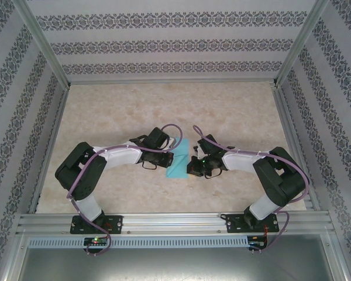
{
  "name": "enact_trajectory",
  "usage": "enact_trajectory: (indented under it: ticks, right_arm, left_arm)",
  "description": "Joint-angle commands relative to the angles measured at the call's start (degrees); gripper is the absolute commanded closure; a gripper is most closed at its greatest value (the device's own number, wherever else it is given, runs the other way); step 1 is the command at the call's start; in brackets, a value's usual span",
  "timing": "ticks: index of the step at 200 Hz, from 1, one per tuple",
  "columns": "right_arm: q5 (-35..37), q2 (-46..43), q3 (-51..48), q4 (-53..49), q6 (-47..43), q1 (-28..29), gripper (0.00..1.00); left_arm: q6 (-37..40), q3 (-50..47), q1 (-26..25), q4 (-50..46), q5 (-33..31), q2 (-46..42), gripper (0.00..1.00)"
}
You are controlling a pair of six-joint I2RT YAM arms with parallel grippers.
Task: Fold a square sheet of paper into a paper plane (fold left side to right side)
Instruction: Fold the triangle a second time at the center of the table.
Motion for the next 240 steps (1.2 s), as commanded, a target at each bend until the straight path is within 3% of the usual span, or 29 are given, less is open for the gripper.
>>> enact_trajectory:
  ticks: [1, 240]
  right_arm:
    - [3.4, 1.9, -0.7, -5.6, -0.9, 0.6, 1.0]
    - [3.1, 2.8, -0.4, -6.5, -1.2, 0.6, 1.0]
  left_arm:
    - [1.7, 1.5, 0.8, -1.3, 0.6, 1.2, 1.0]
    - [1.8, 1.9, 0.9, -0.2, -1.6, 2.6, 1.0]
